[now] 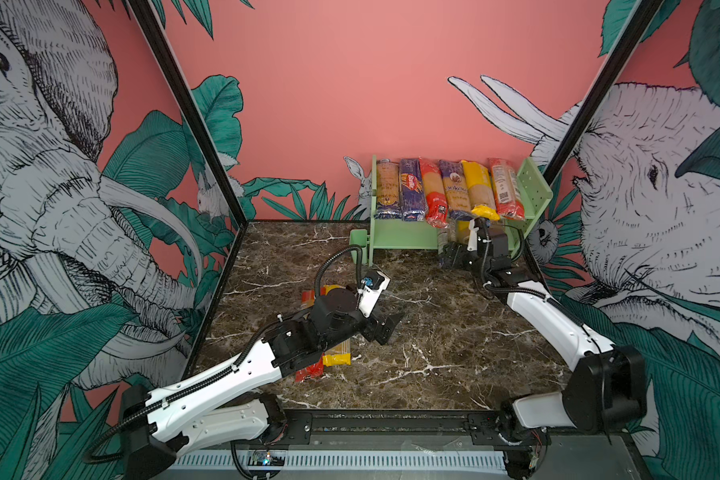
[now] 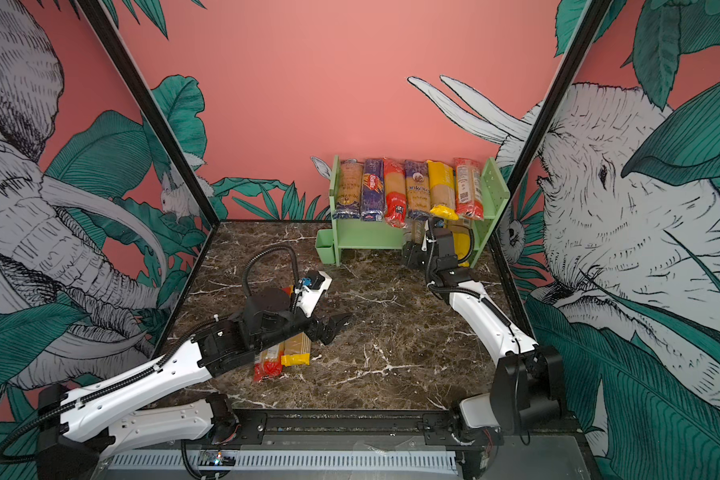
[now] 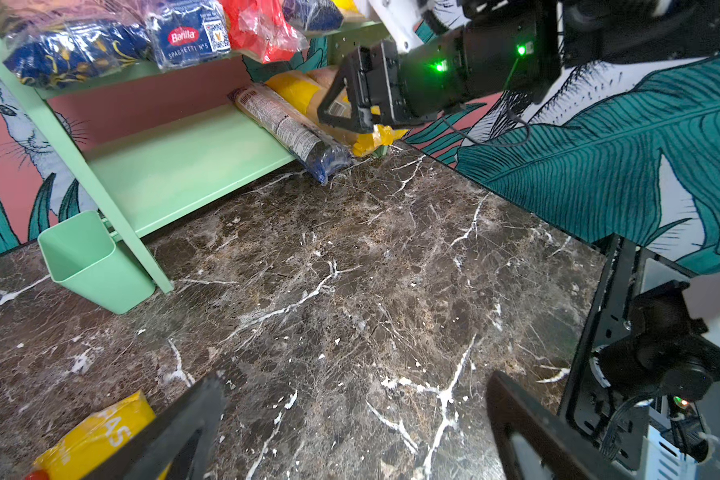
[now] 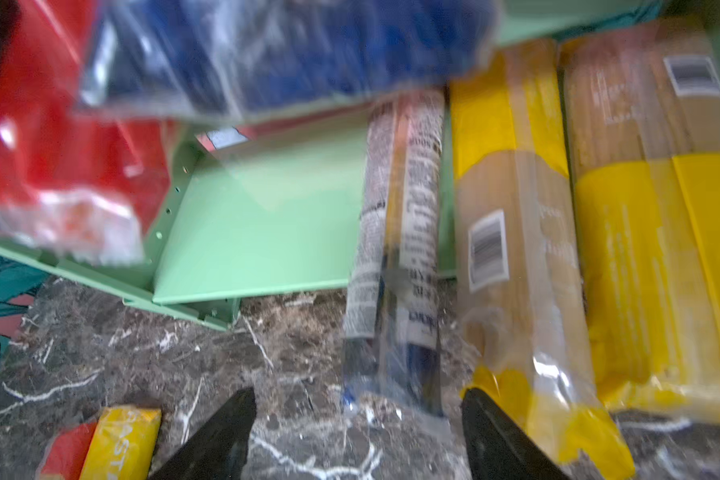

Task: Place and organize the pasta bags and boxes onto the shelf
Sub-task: 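Stand the white-labelled bag beside the yellow-banded bags and open the right gripper, then move the right gripper back over the yellow Pastatime bag on the table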

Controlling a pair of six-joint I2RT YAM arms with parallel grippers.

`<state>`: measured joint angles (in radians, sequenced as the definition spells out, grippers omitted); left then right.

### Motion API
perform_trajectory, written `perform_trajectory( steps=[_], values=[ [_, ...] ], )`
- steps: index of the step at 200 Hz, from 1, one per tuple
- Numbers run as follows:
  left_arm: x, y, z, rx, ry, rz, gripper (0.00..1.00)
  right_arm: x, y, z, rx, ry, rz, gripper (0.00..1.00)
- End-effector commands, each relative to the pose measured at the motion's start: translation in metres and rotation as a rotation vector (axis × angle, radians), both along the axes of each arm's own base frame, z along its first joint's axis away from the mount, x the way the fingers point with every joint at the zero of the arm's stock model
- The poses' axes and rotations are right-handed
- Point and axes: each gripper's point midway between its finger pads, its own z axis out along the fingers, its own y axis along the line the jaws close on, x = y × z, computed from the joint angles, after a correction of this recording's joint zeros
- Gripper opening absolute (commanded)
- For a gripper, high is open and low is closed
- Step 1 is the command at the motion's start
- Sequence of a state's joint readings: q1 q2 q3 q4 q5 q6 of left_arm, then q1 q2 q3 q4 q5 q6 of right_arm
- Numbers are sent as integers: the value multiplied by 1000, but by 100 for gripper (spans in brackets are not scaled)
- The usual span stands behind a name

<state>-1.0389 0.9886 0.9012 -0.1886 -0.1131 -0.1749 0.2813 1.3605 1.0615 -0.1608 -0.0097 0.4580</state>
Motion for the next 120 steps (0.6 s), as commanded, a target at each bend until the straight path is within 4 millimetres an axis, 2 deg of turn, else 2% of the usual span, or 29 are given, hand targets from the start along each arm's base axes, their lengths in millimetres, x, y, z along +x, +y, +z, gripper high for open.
perform_trajectory(
  steps=[1, 35, 47, 57, 88, 120],
  values=[
    [-5, 18, -9, 16, 30, 32, 99, -36, 6, -11, 6, 60, 13, 78],
    [-16, 50, -19, 40, 59, 85, 99, -96, 38, -20, -59, 83, 101, 79],
    [-20, 65, -24, 52, 74, 113, 99, -114, 52, -24, -43, 82, 131, 85],
    [-24, 79, -28, 60, 85, 140, 99, -127, 63, -30, -32, 87, 154, 86],
    [-39, 123, -33, 44, 116, 220, 99, -158, 97, -53, -58, 112, 212, 88],
    [-52, 161, -28, -29, 121, 288, 99, -187, 155, -75, -89, 121, 306, 92]
  ],
)
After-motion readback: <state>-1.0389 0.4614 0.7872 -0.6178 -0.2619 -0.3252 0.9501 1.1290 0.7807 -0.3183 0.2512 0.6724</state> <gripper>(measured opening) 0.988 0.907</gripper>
